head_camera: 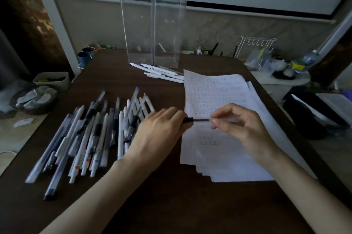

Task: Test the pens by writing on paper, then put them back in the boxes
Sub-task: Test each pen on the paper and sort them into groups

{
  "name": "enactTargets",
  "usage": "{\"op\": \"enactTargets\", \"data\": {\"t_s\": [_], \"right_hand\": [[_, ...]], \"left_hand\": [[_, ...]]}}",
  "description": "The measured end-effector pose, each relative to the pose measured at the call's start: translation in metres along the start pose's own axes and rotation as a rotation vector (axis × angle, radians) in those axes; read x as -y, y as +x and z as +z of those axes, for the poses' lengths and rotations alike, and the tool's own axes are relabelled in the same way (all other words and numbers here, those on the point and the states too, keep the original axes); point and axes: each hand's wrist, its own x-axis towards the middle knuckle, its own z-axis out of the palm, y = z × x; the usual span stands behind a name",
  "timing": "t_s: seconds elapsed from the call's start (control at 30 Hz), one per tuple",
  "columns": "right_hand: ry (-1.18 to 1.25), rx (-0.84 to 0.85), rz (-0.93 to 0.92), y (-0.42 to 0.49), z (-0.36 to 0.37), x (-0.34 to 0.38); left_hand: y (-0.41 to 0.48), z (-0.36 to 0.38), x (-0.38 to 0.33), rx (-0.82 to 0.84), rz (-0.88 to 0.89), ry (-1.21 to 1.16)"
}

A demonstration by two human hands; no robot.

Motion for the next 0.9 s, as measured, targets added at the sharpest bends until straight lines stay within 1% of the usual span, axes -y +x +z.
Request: {"op": "enactTargets", "data": {"t_s": [0.07, 0.1, 0.17, 0.23, 0.33, 0.47, 0.57, 0.67, 0.73, 0.8, 0.87, 0.9], "right_hand": [[0.072, -0.028, 0.007, -0.013, -0.009, -0.01], [0.112, -0.013, 0.014, -0.017, -0.012, -0.014], [0.177, 0.077, 0.028, -0.021, -0.012, -0.022], [0.169, 0.144, 0.01, -0.023, -0.005, -0.026], [0.143, 0.129, -0.028, -0.021, 0.001, -0.029], [0.205, 0.128, -0.034, -0.02, 0.001, -0.032], [0.203, 0.134, -0.044, -0.021, 0.002, -0.034], [0.202, 0.137, -0.046, -0.019, -0.002, -0.037], [0.205, 0.061, -0.074, -0.018, -0.009, -0.038], [0.164, -0.122, -0.106, -0.018, -0.018, -0.036], [0.02, -0.316, -0.128, -0.019, -0.022, -0.036], [-0.047, -0.372, -0.129, -0.019, -0.021, -0.038]], "left_hand": [[-0.003, 0.008, -0.018, 0.059, 0.065, -0.105], [-0.005, 0.013, -0.024, 0.098, 0.092, -0.174], [-0.008, 0.019, -0.031, 0.173, 0.136, -0.297], [-0.01, 0.023, -0.031, 0.212, 0.139, -0.344], [-0.011, 0.025, -0.03, 0.205, 0.081, -0.311], [-0.013, 0.02, -0.034, 0.153, 0.094, -0.263], [-0.013, 0.017, -0.032, 0.138, 0.114, -0.237], [-0.013, 0.017, -0.033, 0.118, 0.091, -0.231], [-0.012, 0.018, -0.032, 0.102, 0.033, -0.242], [-0.011, 0.016, -0.028, 0.069, -0.005, -0.248], [-0.011, 0.015, -0.025, 0.088, 0.05, -0.224], [-0.011, 0.015, -0.025, 0.13, 0.113, -0.199]]}}
